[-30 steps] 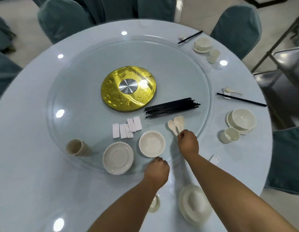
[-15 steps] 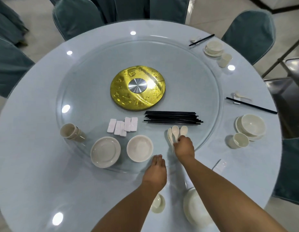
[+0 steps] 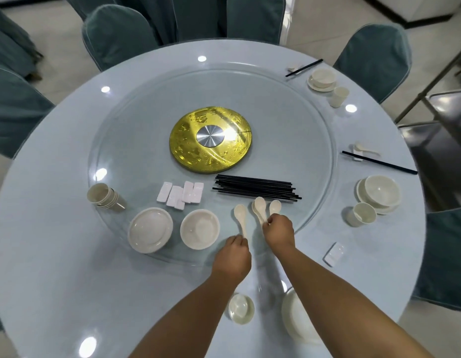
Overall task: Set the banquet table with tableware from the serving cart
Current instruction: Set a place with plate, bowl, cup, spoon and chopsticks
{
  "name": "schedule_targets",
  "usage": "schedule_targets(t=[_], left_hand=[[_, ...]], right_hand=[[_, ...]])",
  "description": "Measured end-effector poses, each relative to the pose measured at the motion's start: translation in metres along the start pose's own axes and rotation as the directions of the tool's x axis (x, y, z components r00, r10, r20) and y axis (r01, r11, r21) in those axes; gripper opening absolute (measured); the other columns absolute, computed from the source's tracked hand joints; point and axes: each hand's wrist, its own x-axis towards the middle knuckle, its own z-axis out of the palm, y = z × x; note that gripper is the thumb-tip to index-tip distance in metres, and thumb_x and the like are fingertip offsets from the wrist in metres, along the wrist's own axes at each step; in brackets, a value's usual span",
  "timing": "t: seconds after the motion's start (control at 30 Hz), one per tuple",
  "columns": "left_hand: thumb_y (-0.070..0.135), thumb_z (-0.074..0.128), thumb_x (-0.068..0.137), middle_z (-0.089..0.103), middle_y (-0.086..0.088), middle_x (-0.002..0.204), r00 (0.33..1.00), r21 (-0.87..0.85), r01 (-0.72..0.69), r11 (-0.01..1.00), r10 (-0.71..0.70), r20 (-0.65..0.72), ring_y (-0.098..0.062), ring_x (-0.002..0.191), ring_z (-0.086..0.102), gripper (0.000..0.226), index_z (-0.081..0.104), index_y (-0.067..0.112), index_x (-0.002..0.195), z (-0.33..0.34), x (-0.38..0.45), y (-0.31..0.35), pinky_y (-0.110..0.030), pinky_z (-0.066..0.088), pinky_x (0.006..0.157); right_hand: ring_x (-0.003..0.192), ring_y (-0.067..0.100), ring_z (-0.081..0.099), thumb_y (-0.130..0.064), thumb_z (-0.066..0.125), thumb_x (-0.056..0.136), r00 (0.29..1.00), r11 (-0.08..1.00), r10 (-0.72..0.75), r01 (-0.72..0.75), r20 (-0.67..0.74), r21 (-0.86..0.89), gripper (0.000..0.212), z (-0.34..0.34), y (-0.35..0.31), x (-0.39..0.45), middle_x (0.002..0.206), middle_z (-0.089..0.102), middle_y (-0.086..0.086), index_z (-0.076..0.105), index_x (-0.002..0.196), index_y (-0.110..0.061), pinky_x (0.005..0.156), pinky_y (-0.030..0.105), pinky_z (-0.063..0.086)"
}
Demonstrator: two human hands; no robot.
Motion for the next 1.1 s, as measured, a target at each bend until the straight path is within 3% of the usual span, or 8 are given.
schedule_targets(t=[0.17,0.27,0.4,0.5,0.63,0.77,1.1], left_hand=[[0.012,0.040,0.094,0.054,-0.007,0.132,0.997,-0.053,-0.065,0.996,0.063,-0.033,-0.022,0.131,0.041,0.033,0.056,0.006,0.122,-0.008,0.020,0.019,-0.029,0.034,0.107],[0.013,0.039,0.096,0.046,-0.007,0.145,0.996,-0.060,-0.094,0.994,0.094,-0.007,-0.020,0.141,0.031,0.039,0.053,0.005,0.131,-0.006,0.032,0.040,-0.030,0.031,0.112],[0.013,0.036,0.099,0.034,-0.011,0.154,0.981,-0.058,-0.176,0.983,0.180,0.072,-0.021,0.146,0.023,0.045,0.044,0.002,0.141,0.000,0.044,0.073,-0.030,0.020,0.118],[0.012,0.034,0.100,0.023,-0.014,0.159,0.973,-0.060,-0.148,0.987,0.156,0.170,-0.024,0.150,0.013,0.048,0.035,0.000,0.146,0.011,0.058,0.090,-0.031,0.013,0.122],[0.008,0.035,0.099,0.020,-0.025,0.157,0.956,0.090,-0.151,0.984,0.122,0.268,-0.036,0.149,0.011,0.047,0.037,-0.009,0.143,0.020,0.063,0.098,-0.042,0.007,0.123],[0.007,0.036,0.098,0.012,-0.017,0.162,0.969,0.087,-0.082,0.993,0.059,0.238,-0.026,0.151,0.008,0.055,0.023,-0.003,0.150,0.027,0.062,0.095,-0.031,0.011,0.123],[0.006,0.032,0.096,0.006,-0.016,0.163,0.963,0.099,-0.081,0.992,0.052,0.265,-0.026,0.151,0.001,0.060,0.014,-0.002,0.153,0.028,0.055,0.084,-0.031,0.005,0.121]], right_hand=[[0.063,0.022,0.049,-0.012,0.053,0.088,0.998,0.999,-0.023,0.026,-0.066,0.043,0.025,-0.023,0.018,-0.010,0.071,0.053,0.006,0.048,0.064,-0.013,0.048,0.026,0.028],[0.068,0.021,0.053,-0.013,0.053,0.090,0.995,0.999,0.023,-0.019,-0.093,0.050,0.016,-0.045,0.050,-0.013,0.082,0.058,0.008,0.057,0.075,-0.010,0.053,0.027,0.033],[0.069,0.025,0.050,-0.012,0.051,0.089,0.986,0.996,0.090,-0.086,-0.141,0.033,0.023,-0.076,0.107,-0.021,0.076,0.052,0.009,0.046,0.067,-0.012,0.057,0.029,0.032],[0.070,0.027,0.052,-0.015,0.053,0.091,0.976,0.990,0.135,-0.141,-0.172,-0.024,0.022,-0.093,0.148,-0.028,0.078,0.053,0.011,0.049,0.070,-0.010,0.059,0.029,0.033],[0.074,0.028,0.055,-0.017,0.053,0.093,0.963,0.975,0.197,-0.213,-0.186,-0.068,0.019,-0.104,0.189,-0.034,0.088,0.058,0.013,0.062,0.082,-0.004,0.061,0.029,0.038],[0.072,0.026,0.051,-0.017,0.052,0.095,0.960,0.963,0.225,-0.245,-0.165,-0.111,0.017,-0.102,0.209,-0.035,0.091,0.055,0.011,0.064,0.089,-0.005,0.062,0.028,0.039],[0.074,0.023,0.046,-0.017,0.045,0.097,0.958,0.958,0.243,-0.261,-0.150,-0.120,0.019,-0.095,0.214,-0.026,0.097,0.048,0.007,0.062,0.098,-0.008,0.066,0.029,0.037]])
